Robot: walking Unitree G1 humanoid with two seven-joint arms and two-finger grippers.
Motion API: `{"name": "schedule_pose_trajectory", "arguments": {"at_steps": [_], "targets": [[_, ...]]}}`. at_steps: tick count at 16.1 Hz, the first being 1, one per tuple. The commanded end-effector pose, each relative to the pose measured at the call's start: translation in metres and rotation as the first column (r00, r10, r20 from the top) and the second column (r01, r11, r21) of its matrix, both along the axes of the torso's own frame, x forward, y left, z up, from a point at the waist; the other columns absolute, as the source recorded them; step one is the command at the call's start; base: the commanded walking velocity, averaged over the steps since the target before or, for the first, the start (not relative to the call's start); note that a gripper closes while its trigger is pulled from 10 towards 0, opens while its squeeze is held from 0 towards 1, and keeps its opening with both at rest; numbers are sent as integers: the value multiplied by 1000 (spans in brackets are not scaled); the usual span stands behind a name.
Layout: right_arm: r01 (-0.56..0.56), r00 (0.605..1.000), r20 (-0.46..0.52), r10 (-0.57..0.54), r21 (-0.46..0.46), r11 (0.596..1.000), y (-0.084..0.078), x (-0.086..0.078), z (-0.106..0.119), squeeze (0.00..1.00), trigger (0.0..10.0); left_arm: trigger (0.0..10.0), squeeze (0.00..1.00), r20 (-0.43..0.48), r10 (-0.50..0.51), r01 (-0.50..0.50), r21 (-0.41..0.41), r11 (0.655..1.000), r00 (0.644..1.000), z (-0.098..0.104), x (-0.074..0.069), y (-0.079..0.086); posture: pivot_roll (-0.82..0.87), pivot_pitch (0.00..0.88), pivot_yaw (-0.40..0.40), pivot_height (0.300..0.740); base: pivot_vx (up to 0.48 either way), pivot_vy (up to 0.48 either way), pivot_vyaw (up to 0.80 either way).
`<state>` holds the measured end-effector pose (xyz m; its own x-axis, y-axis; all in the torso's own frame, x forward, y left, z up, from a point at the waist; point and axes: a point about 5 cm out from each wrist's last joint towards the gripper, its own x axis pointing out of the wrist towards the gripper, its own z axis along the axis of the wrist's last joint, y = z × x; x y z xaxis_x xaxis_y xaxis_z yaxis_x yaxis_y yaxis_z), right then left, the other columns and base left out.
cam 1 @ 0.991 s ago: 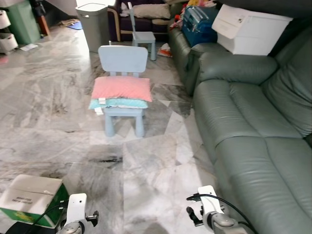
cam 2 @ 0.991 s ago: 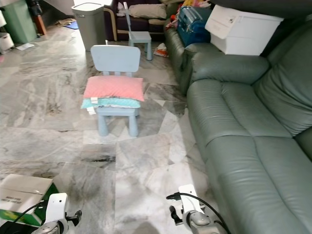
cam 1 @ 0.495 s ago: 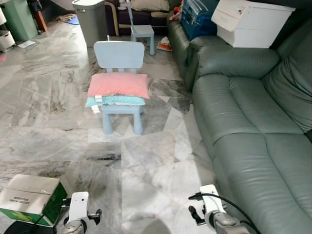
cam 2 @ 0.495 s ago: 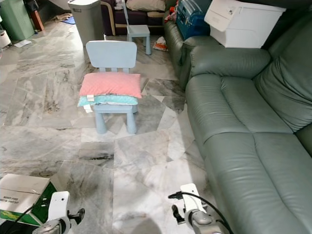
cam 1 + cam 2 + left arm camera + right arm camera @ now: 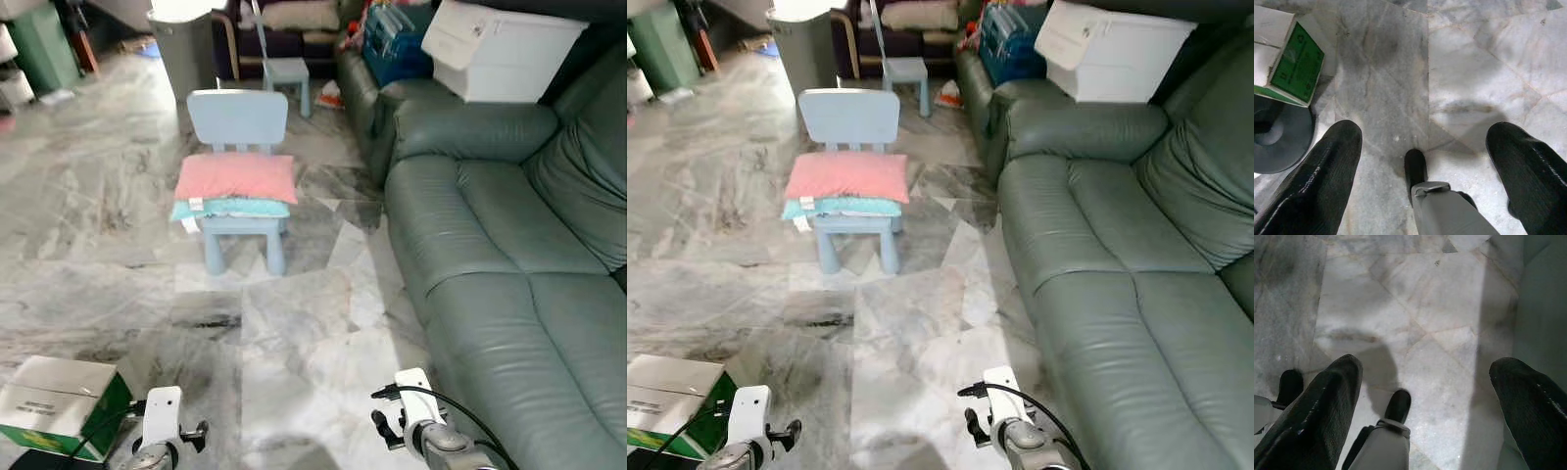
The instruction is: Move the pillow to the sofa
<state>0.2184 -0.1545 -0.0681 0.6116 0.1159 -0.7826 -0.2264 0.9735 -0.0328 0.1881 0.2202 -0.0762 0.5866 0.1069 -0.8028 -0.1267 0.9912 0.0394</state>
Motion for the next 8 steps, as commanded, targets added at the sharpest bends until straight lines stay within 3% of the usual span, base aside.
{"name": "schedule_pose_trajectory", "arguments": {"at_steps": [1, 8], "targets": [[7, 1000, 11, -7, -13, 1000, -5, 1, 1, 0, 10000, 10000, 0, 8, 6, -6, -10, 1000, 1000, 1, 1, 1, -95, 40, -42, 740, 281, 0, 0], [2, 1000, 10, -1, -37, 999, -15, -2, 0, 0, 10000, 10000, 0, 13, 12, -12, -17, 1000, 1000, 1, 2, 1, -93, 36, -45, 740, 294, 0, 63]]}}
